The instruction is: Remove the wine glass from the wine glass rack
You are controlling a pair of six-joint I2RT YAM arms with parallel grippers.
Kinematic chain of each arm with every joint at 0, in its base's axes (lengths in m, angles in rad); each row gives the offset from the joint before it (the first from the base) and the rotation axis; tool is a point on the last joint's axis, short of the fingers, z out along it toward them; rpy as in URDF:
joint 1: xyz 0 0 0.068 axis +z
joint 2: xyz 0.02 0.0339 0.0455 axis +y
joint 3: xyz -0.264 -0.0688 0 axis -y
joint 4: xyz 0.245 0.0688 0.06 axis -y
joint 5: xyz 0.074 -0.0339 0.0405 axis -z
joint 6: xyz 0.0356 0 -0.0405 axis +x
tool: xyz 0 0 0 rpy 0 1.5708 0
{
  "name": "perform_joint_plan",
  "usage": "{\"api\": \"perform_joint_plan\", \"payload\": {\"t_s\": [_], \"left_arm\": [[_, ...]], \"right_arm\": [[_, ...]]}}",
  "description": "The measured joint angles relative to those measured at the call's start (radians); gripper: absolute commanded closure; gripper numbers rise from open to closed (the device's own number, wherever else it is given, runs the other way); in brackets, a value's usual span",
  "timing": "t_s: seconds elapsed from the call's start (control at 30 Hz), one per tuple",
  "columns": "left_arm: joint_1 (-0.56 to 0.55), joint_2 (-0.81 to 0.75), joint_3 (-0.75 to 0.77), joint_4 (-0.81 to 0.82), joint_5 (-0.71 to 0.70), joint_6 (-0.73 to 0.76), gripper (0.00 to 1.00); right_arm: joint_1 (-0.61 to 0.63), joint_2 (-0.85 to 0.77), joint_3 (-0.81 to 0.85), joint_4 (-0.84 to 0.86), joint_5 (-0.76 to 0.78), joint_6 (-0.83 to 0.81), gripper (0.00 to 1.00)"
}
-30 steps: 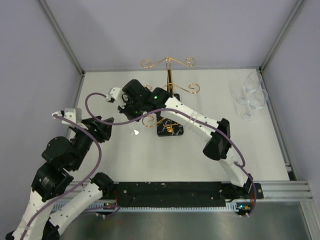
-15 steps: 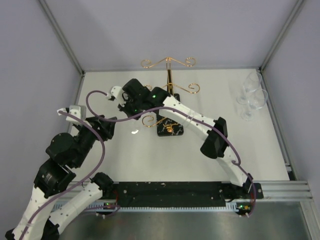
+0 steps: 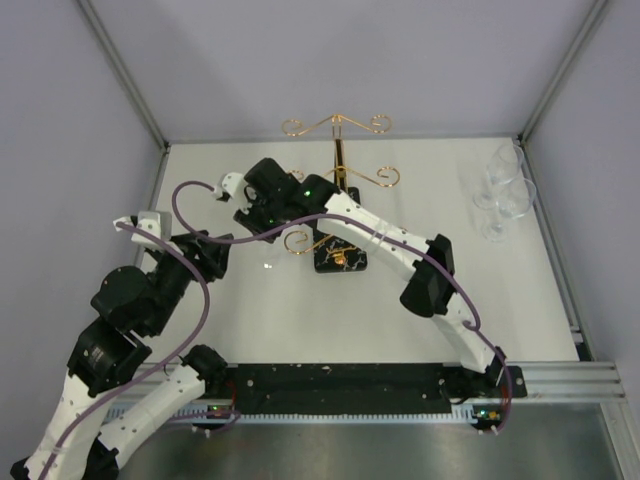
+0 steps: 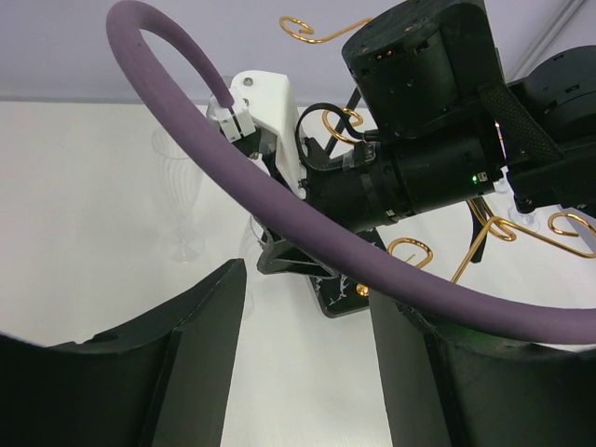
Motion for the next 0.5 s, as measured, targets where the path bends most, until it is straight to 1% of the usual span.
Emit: {"api": "perform_joint_plan", "payload": {"t_s": [0.07,0.17,0.5], "left_arm": [[0.000,0.000,0.000,0.000,0.000,0.000,0.39],[0.000,0.000,0.000,0.000,0.000,0.000,0.39],[0.000,-0.011,0.006,-0.002,-0.008,0.000,0.39]], "right_arm": [[0.000,0.000,0.000,0.000,0.000,0.002,0.69],[0.000,0.000,0.007,-0.002,0.000,0.004,0.65],[0.000,-0.001,0.026,0.008,-0.006,0.018,0.62]]}}
